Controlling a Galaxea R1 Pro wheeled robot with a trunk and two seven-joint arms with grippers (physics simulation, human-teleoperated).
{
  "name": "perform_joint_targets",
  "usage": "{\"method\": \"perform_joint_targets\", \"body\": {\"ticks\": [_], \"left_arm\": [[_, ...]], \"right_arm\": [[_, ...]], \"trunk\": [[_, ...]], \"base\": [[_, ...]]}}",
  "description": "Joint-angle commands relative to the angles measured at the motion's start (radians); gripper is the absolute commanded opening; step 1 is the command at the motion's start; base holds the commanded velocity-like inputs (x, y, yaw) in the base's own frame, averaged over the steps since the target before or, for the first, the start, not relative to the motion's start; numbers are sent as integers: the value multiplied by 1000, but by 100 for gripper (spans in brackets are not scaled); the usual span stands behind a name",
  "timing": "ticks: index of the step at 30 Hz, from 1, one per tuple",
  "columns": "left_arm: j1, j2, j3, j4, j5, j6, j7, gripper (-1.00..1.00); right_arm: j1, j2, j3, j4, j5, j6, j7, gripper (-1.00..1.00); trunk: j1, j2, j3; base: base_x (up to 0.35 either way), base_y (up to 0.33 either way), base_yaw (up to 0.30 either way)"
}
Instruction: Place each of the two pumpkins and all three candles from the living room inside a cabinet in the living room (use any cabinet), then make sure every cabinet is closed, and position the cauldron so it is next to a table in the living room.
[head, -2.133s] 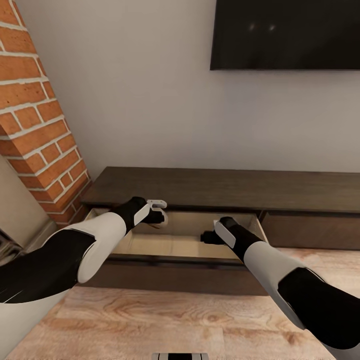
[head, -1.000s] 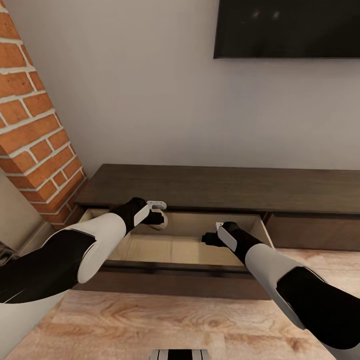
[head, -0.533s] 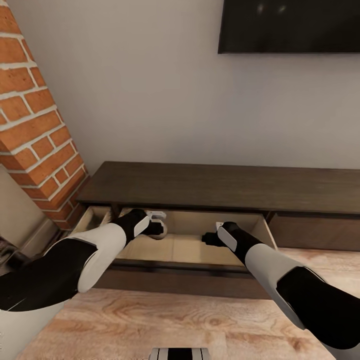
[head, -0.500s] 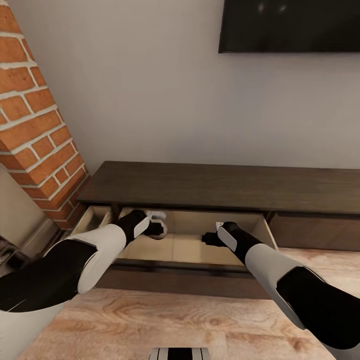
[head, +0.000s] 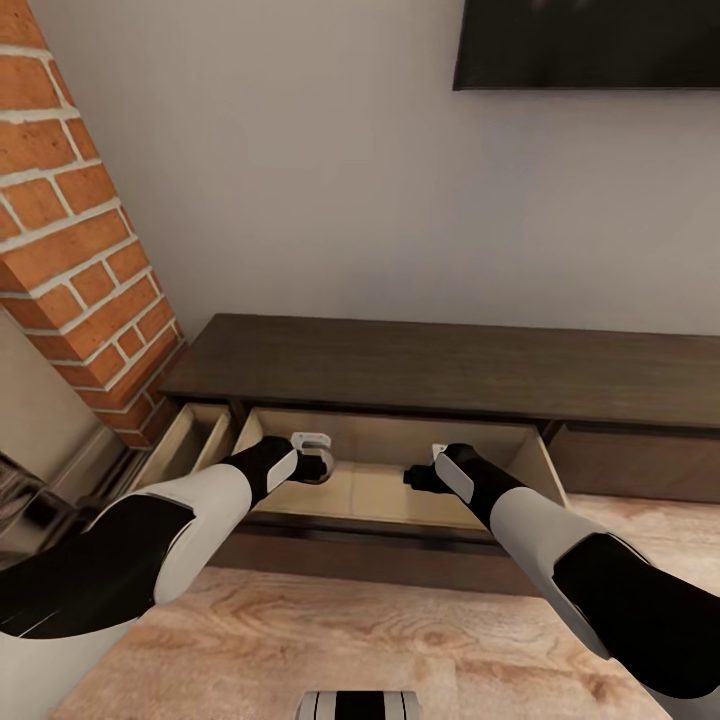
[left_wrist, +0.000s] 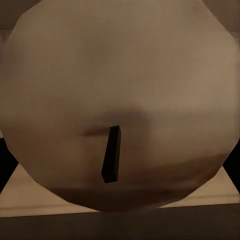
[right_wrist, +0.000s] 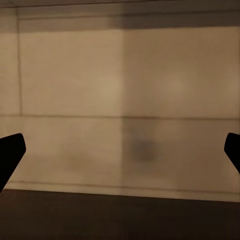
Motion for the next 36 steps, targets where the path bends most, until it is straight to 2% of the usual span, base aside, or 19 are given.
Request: {"method": "perform_joint_targets", "body": {"ticks": [1,27,36], "left_arm": [[-1,-1,-7,1,10,1,4,-100],[-1,-2,-6,-22,10,8,4,-100],[-1,-2,-5,-22,10,14,4,-100]], "right_arm": [[-1,-1,7,-2,-11,3,-8,100],[-1,-1,5,-2,-12,3,-12,100],[-1,-1,5,-2,-12,3,-11,100]], "trunk": [[0,0,-2],[0,0,-31],[4,-3,-73]], "base": [[0,0,66],[38,0,8],[0,0,0]]}}
